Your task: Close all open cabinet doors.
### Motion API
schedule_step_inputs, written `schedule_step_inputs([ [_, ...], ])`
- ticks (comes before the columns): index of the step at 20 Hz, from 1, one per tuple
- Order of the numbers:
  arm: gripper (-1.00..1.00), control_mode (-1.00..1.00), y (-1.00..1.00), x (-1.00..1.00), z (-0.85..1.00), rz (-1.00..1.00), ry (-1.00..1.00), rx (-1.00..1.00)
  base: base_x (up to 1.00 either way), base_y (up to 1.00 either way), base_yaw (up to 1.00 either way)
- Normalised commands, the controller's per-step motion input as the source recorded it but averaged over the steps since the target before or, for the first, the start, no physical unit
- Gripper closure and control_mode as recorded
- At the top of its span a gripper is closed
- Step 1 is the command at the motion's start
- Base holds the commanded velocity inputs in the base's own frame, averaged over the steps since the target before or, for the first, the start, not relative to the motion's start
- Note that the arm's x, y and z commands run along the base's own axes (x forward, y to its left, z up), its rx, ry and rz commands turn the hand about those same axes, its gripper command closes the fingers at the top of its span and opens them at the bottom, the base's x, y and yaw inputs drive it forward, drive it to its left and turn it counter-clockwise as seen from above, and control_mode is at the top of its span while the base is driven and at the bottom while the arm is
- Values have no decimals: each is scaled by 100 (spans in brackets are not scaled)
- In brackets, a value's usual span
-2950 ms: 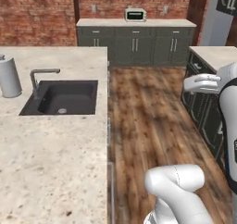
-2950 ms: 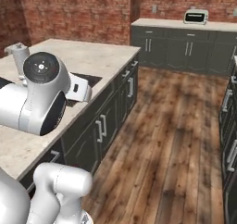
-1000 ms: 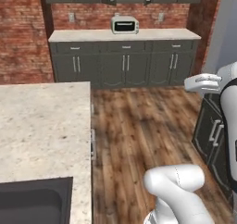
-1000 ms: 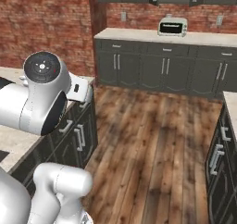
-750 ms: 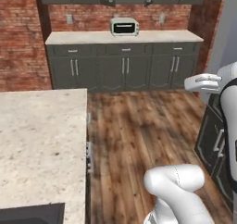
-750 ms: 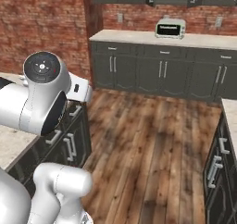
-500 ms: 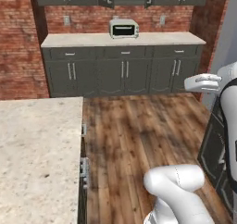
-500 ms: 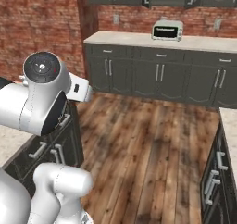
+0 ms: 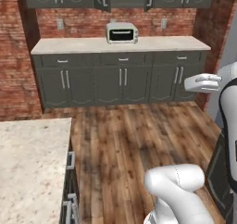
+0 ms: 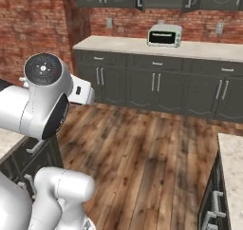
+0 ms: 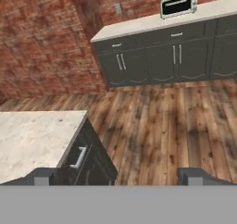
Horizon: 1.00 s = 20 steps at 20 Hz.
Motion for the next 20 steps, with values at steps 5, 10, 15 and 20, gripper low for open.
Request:
schedule_step_inputs([
  [5,-100,100,0,0,0,0,0,0,78,-47,0],
  [10,-100,100,0,0,0,0,0,0,83,-41,1],
  [15,-100,100,0,0,0,0,0,0,94,-13,1],
  [20,-100,100,0,0,0,0,0,0,94,-6,1],
])
